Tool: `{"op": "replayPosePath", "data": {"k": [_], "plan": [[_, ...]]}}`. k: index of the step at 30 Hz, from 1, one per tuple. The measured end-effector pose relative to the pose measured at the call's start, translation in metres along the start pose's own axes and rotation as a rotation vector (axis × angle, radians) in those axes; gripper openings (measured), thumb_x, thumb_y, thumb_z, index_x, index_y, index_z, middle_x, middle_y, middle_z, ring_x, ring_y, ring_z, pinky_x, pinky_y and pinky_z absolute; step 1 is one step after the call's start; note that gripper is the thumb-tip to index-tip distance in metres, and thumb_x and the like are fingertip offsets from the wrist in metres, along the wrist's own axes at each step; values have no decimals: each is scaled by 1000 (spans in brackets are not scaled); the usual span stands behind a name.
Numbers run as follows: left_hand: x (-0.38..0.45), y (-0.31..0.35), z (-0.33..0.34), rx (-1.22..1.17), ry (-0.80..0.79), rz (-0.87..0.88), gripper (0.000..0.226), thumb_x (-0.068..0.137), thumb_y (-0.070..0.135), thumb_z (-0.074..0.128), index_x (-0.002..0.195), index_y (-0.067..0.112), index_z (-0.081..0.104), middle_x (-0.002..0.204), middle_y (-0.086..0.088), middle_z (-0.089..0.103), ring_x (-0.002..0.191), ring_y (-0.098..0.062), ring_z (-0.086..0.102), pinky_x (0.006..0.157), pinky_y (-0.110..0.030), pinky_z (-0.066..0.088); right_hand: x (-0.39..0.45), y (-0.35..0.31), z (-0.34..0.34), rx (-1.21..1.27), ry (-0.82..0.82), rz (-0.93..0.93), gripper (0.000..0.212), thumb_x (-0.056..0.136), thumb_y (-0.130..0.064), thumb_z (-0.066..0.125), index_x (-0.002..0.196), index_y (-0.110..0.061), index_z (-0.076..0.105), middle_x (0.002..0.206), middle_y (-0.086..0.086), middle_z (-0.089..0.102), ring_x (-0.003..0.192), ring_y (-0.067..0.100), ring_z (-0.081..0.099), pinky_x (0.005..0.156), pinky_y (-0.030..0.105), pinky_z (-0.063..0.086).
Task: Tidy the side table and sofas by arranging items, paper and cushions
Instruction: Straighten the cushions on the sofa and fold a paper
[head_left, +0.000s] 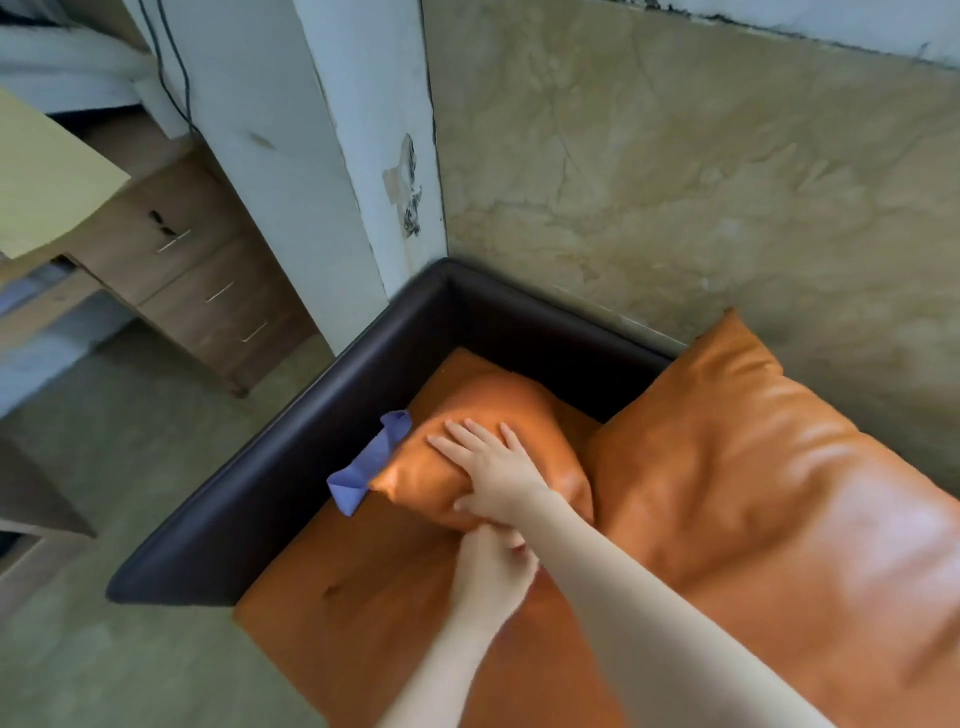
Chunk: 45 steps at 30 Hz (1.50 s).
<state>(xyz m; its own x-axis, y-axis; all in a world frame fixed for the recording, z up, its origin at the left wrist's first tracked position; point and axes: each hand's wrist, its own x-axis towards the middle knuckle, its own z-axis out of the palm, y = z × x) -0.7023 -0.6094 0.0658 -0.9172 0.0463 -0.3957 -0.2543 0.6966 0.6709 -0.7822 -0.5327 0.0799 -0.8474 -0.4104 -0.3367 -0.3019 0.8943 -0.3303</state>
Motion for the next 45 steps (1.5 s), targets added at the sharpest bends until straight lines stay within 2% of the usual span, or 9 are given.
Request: {"op": "replayPosePath", "data": {"k": [3, 7, 12, 17, 23, 28, 32, 39, 45], "plan": [[4, -51, -48, -123, 304, -98, 20, 83, 13, 62, 66, 14, 72, 62, -4, 68, 64, -22, 64, 58, -31, 44, 1, 10, 22, -61, 25, 8, 83, 87, -45, 55, 148, -40, -2, 158, -9, -6, 145, 12, -7, 115, 44, -8], [67, -124, -96, 118, 581, -109, 21, 84, 1, 58, 100, 3, 71, 95, -16, 69, 90, -39, 61, 72, -38, 45, 9, 10, 36, 24, 97, 115, 82, 75, -78, 6, 147, -41, -5, 158, -8, -12, 144, 13, -16, 114, 41, -14], [145, -186, -92, 630, 159, -78, 52, 95, 22, 47, 146, 20, 34, 154, -11, 27, 140, -29, 26, 106, -43, 31, 9, 8, 55, -7, 237, 175, 69, 83, -69, -4, 146, -41, -5, 153, -10, -16, 144, 15, -14, 114, 40, -16], [177, -218, -56, 781, -116, -91, 53, 100, 24, 34, 150, 29, 18, 160, -8, 3, 146, -25, 5, 114, -41, 17, 12, 7, 84, -87, 332, 150, 64, 94, -63, 11, 149, -32, 19, 156, 2, 19, 144, 24, 14, 114, 48, 5], [193, -244, -30, 961, -307, -125, 53, 102, 22, 24, 152, 25, 7, 159, -8, -12, 147, -28, -10, 116, -48, 1, 18, 10, 98, -109, 338, 134, 64, 93, -64, 13, 147, -31, 24, 155, 4, 22, 143, 24, 16, 113, 49, 9], [204, -256, -21, 984, -354, -211, 60, 98, 23, 30, 152, 24, 5, 160, -5, -5, 146, -30, -7, 116, -49, 1, 21, 12, 106, -109, 360, 135, 63, 93, -63, 13, 147, -32, 22, 155, 4, 22, 143, 24, 15, 113, 48, 8], [208, -251, -21, 1056, -300, -198, 50, 97, 18, 37, 146, 15, 31, 152, -6, 27, 143, -24, 17, 115, -43, 14, 22, 13, 110, -124, 368, 133, 63, 93, -63, 16, 147, -32, 21, 155, 3, 22, 143, 23, 14, 113, 48, 7], [190, -199, -76, 63, 434, -143, 22, 87, 1, 56, 104, 3, 71, 103, -18, 70, 100, -37, 62, 87, -36, 43, 18, 6, 100, -106, 286, 164, 63, 94, -62, 14, 147, -31, 26, 154, 3, 27, 143, 23, 19, 113, 46, 7], [134, -67, -150, -308, 475, 149, 13, 83, -7, 61, 93, -5, 68, 99, 13, 71, 80, -3, 61, 73, -17, 45, 0, -13, 49, 141, 149, 188, 65, 92, -51, 42, 149, -34, 16, 159, -5, 4, 146, 16, -2, 115, 33, -11]]}}
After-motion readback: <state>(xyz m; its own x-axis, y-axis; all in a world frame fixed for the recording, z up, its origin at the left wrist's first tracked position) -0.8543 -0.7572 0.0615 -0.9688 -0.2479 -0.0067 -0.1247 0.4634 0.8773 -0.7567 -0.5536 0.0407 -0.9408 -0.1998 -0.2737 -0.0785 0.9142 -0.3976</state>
